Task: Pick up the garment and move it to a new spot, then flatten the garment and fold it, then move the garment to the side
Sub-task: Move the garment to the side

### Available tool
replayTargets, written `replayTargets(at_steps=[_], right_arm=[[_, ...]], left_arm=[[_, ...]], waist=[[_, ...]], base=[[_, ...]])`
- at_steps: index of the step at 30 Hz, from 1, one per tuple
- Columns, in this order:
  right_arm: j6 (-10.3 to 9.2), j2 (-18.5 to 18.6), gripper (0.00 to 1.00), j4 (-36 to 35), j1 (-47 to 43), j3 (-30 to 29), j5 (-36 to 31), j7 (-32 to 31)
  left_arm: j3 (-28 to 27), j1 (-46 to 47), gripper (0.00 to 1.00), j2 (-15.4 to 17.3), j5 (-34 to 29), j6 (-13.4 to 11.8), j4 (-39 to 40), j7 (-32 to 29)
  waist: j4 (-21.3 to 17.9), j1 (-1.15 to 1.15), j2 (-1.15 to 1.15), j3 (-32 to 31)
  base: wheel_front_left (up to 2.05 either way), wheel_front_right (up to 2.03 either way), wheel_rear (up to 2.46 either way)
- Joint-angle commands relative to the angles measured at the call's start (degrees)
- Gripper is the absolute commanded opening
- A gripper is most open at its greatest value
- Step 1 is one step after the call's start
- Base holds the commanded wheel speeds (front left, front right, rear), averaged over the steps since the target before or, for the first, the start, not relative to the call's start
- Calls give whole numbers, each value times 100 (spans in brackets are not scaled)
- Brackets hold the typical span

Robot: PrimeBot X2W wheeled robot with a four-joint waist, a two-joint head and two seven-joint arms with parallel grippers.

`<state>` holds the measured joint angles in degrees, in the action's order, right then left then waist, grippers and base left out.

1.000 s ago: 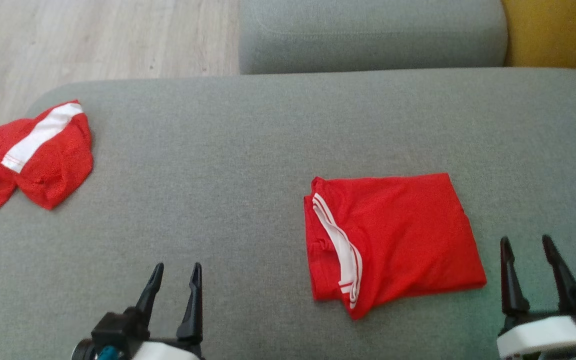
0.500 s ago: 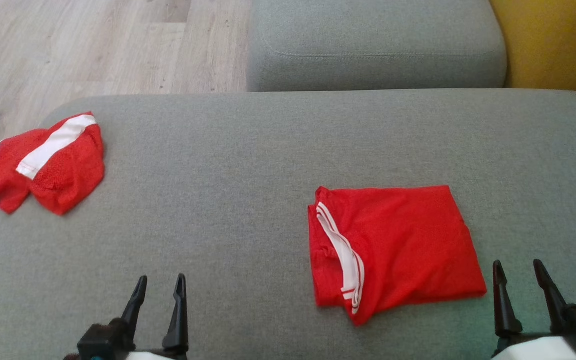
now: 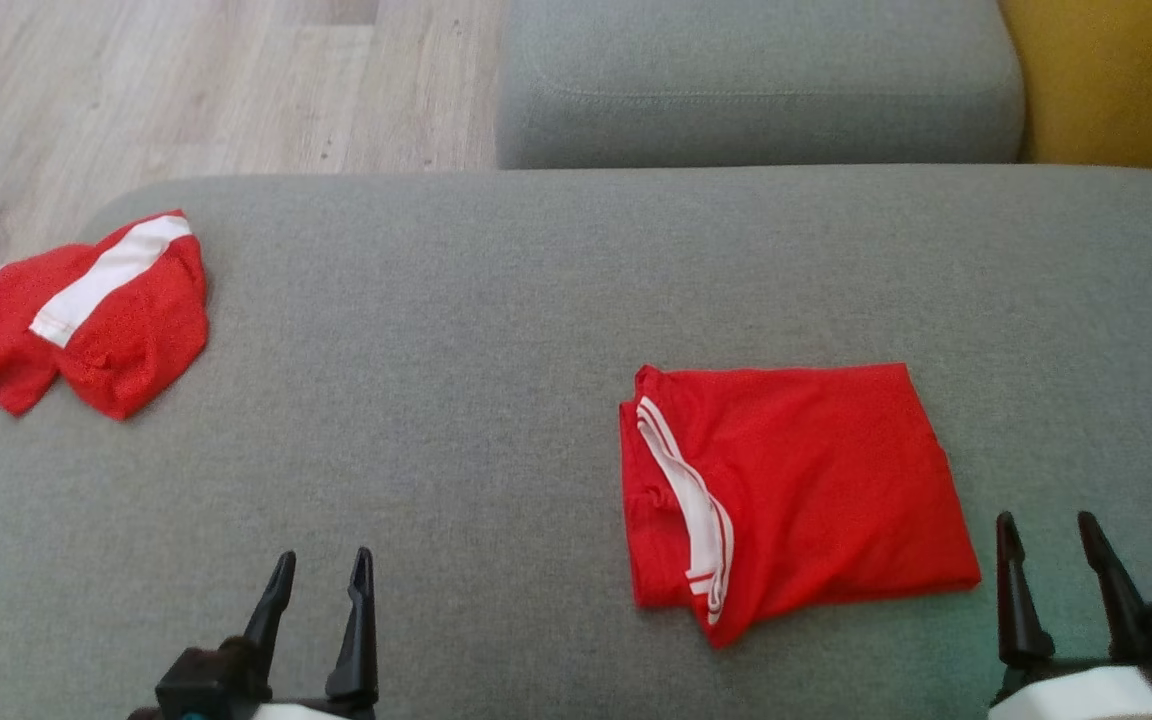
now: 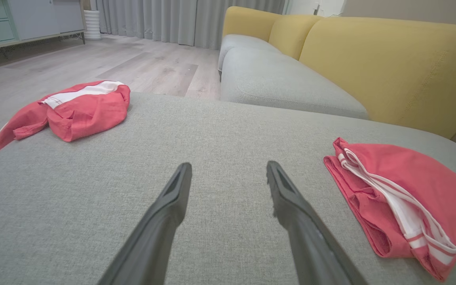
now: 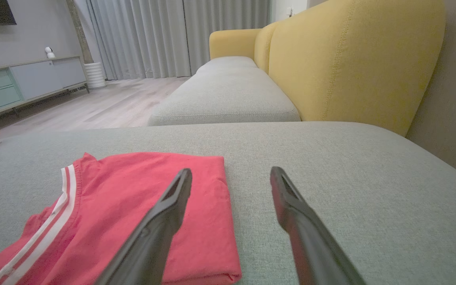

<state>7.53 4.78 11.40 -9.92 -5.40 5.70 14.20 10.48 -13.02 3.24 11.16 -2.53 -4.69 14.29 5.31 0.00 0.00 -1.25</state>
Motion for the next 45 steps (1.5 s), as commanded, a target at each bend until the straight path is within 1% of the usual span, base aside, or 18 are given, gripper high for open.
replayTargets(at_steps=[1,3,4,6,8,10,14,17,18,20,25,26,27,31,34,39,43,45], right_arm=[[-4,193,100,-200,325,108,82,79],[-4,289,100,-214,448,193,270,-11],[-4,352,100,-235,539,227,437,-191],[-4,637,100,-330,764,456,756,-802],[-4,879,100,-448,1051,544,1203,-1535],[-4,1261,100,-552,1336,752,1442,-2245],[-4,1846,100,-440,1765,1054,1858,-3495],[-4,2026,100,-213,2002,1112,2170,-4118],[-4,2058,100,28,2143,1086,2295,-4395],[-4,2105,100,231,2250,1166,2237,-4522],[-4,1984,100,625,2425,1312,2348,-4769],[-4,1932,72,674,2465,1316,2459,-4801],[-4,1889,0,706,2499,1307,2572,-4821],[-4,1883,0,669,2629,1298,2855,-4733],[-4,1953,0,714,2807,1206,2764,-4568],[-4,2031,0,935,3317,954,2238,-4162],[-4,2071,0,1235,3775,644,1775,-3782],[-4,2121,0,1431,4036,408,1541,-3565]], left_arm=[[-163,189,100,-36,-47,-7,181,71],[-153,206,100,-36,-40,-19,202,71],[-147,214,100,-36,-36,-25,209,71],[-131,255,100,-36,-36,-33,229,71],[-97,326,100,-36,-35,-36,243,71],[-42,415,100,-36,-40,-38,244,71],[89,633,100,-36,-21,-58,248,71],[166,767,100,-36,-6,-82,223,71],[196,841,100,-36,13,-110,225,71],[226,884,100,-36,75,-136,215,71],[272,943,100,-36,116,-147,192,71],[272,956,100,-36,115,-149,193,71],[267,965,100,-36,110,-152,195,71],[178,944,100,-36,82,-176,225,71],[159,938,100,-36,62,-172,268,71],[228,1119,100,-36,-6,-143,368,71],[258,1313,100,-36,-203,-44,375,71],[244,1432,100,-25,-319,27,374,71]], waist=[[17,0,0,33],[25,0,0,86],[24,0,0,120],[14,0,0,258],[9,0,0,403],[29,0,0,547],[156,0,0,805],[279,0,0,948],[353,0,0,1037],[424,0,0,1090],[509,0,0,1175],[519,0,0,1184],[523,0,0,1189],[391,0,0,1197],[145,0,0,1274],[-388,0,0,1605],[-770,0,0,1927],[-890,0,0,2103]], base=[[0,0,0],[0,0,0],[0,0,0],[0,0,0],[0,0,0],[0,0,0],[0,0,0],[0,0,0],[0,0,0],[0,0,0],[0,0,0],[0,0,0],[0,0,0],[0,0,0],[0,0,0],[0,0,0],[0,0,0],[0,0,0]])
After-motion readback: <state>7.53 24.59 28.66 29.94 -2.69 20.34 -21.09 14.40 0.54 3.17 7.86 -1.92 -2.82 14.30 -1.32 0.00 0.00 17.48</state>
